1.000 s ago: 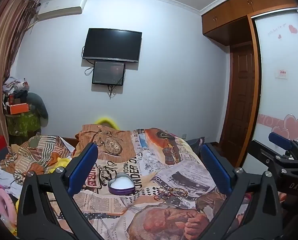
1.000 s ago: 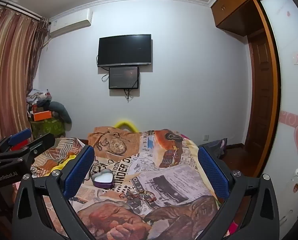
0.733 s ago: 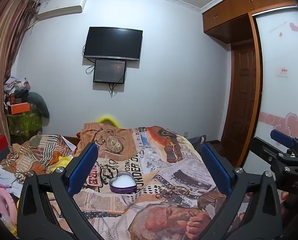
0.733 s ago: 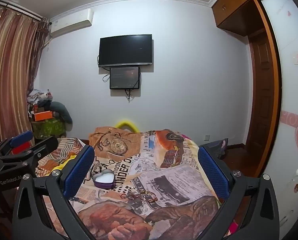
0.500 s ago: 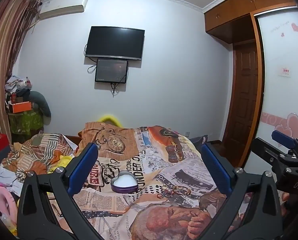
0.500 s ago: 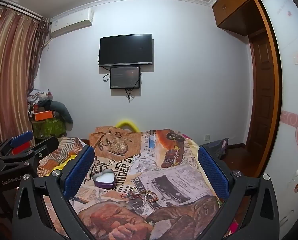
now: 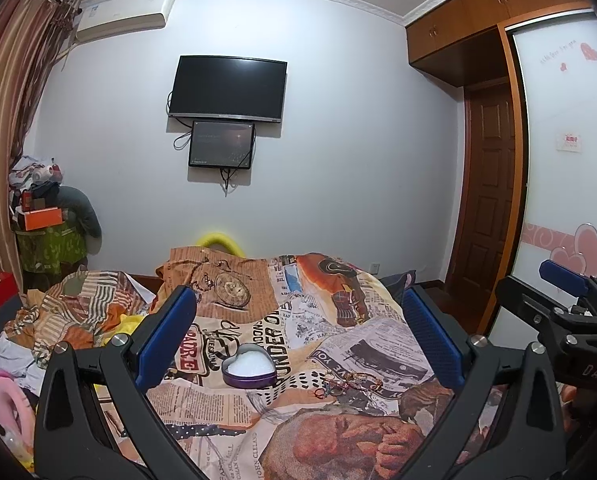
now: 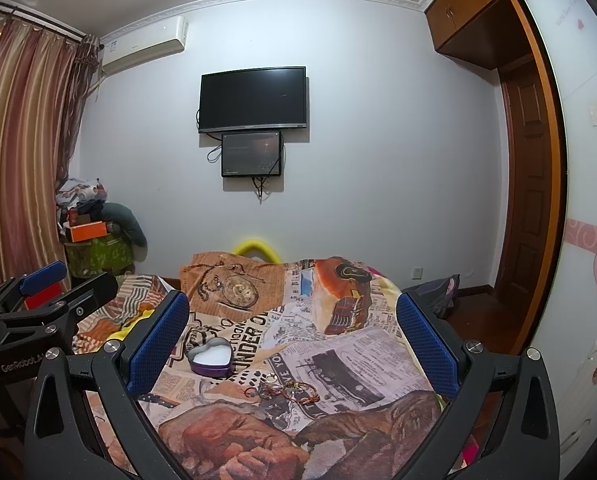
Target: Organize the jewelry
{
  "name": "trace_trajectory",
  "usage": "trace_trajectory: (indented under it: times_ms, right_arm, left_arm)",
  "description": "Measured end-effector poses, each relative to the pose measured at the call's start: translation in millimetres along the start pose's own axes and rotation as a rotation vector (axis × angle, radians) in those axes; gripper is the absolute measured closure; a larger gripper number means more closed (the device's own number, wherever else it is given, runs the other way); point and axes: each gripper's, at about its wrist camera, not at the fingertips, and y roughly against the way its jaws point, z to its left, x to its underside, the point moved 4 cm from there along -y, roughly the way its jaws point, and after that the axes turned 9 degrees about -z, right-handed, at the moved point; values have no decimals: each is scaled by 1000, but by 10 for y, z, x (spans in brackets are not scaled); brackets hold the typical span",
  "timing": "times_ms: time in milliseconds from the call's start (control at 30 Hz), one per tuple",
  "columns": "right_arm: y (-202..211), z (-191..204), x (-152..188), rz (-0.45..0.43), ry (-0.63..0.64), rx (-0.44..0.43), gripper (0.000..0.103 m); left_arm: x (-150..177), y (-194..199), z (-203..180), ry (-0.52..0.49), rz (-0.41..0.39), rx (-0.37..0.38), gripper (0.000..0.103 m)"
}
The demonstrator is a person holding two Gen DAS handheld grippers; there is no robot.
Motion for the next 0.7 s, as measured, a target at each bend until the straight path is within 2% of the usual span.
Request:
trace_trajectory:
  times_ms: [700]
  right_arm:
    - [-1, -17, -4, 3, 0, -2, 0]
  left_arm:
    - [-48, -9, -51, -8, 2, 10, 0]
